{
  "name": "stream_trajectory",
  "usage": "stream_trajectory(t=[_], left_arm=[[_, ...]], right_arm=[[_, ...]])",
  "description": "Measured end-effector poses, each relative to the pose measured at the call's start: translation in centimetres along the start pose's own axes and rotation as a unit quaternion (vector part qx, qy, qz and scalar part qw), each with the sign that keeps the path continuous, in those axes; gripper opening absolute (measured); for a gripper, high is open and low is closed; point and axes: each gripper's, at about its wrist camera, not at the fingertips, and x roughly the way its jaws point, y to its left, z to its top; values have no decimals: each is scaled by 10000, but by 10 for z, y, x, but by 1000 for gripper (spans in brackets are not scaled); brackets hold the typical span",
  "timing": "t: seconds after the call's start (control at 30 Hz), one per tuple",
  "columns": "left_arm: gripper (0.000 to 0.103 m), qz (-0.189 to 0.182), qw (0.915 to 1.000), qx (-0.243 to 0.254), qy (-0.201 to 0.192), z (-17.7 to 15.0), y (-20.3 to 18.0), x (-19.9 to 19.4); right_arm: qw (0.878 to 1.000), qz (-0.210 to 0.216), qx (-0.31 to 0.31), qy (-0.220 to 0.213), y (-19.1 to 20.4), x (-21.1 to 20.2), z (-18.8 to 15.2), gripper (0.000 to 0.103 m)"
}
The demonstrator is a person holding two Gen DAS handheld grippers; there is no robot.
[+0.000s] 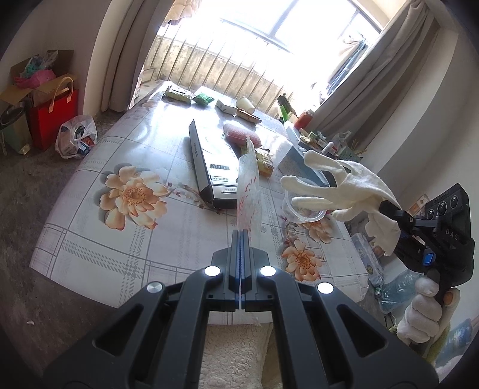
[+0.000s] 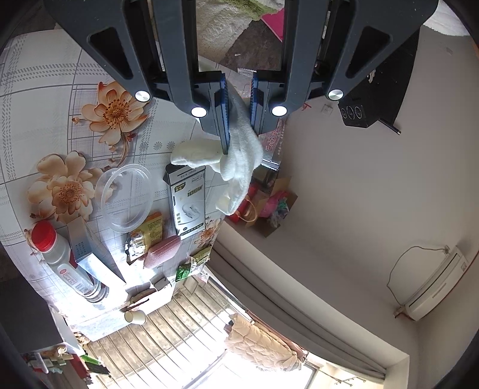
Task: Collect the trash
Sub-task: 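Lift the white cloth with the right tool while the left tool holds the clear bag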
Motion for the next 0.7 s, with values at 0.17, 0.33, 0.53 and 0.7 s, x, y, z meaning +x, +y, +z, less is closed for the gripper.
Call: stream_trajectory(t=[0.17, 0.33, 0.53, 0.7], left_arm=[[0, -3, 10000, -15, -1, 0, 1, -1], [0, 22, 10000, -26, -23, 0, 2, -2], [0, 44, 10000, -31, -70, 1, 3, -3], [0, 40, 9999, -34, -92, 1, 3, -4]], right_arm=[[9999, -132, 16, 23, -3, 1, -1, 12], [9998, -211, 50, 40, -5, 1, -3, 12], [9997, -252, 42, 15, -3, 0, -1, 12], [9996, -263, 36, 0, -2, -2, -2, 12]])
